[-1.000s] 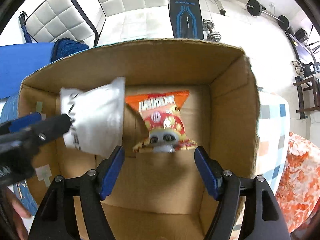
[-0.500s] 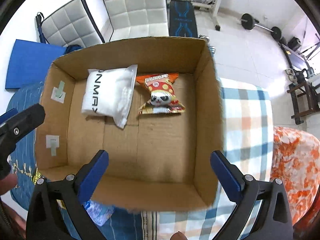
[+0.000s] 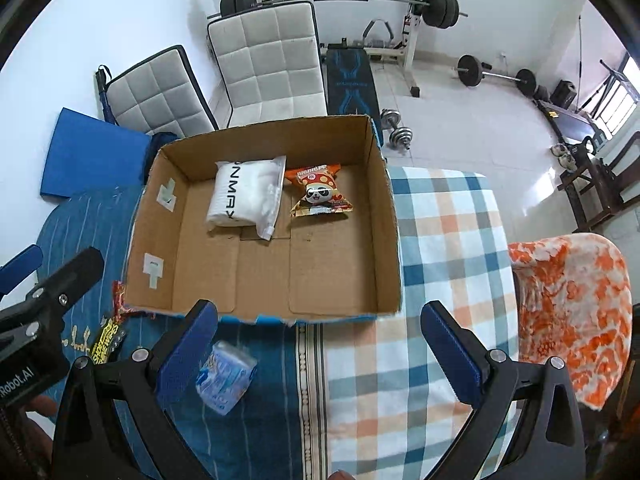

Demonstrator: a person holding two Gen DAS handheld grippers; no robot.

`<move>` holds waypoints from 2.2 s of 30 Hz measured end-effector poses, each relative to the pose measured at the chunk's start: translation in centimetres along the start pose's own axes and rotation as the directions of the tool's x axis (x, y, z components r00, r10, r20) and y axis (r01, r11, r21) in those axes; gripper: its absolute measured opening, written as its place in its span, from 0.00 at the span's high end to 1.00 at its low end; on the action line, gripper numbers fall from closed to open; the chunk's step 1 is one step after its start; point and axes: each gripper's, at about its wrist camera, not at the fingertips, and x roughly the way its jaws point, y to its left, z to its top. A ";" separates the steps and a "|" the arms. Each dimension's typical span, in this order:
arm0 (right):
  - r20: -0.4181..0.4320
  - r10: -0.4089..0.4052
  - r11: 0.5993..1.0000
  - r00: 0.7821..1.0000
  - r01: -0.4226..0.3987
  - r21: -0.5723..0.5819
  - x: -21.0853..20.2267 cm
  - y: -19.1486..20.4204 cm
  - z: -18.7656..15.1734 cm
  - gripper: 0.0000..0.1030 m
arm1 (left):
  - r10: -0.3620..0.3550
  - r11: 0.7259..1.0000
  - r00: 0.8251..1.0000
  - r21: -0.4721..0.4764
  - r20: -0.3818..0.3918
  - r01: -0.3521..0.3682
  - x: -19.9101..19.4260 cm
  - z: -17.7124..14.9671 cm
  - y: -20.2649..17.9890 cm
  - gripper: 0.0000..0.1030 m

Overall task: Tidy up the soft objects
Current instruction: 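Open both tools to drop the bags into the box, then grasp the yellow panda bag with the left tool while the right tool grasps the milk pouch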

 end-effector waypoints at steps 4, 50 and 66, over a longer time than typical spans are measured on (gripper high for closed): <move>-0.002 0.007 1.000 1.000 -0.007 0.021 -1.5 0.6 -1.5 0.00 | -0.020 1.000 1.000 0.012 0.013 0.020 -1.9 -1.2 0.8 0.00; -0.581 0.036 0.999 0.813 -0.044 0.000 21.5 9.6 -16.5 0.53 | -0.195 0.968 0.797 -0.244 -0.571 0.062 20.5 -19.2 12.0 0.27; -0.552 0.069 0.997 0.831 -0.082 0.002 19.6 7.3 -14.3 0.71 | -0.185 0.972 0.844 -0.222 -0.504 0.080 17.2 -17.2 6.7 0.62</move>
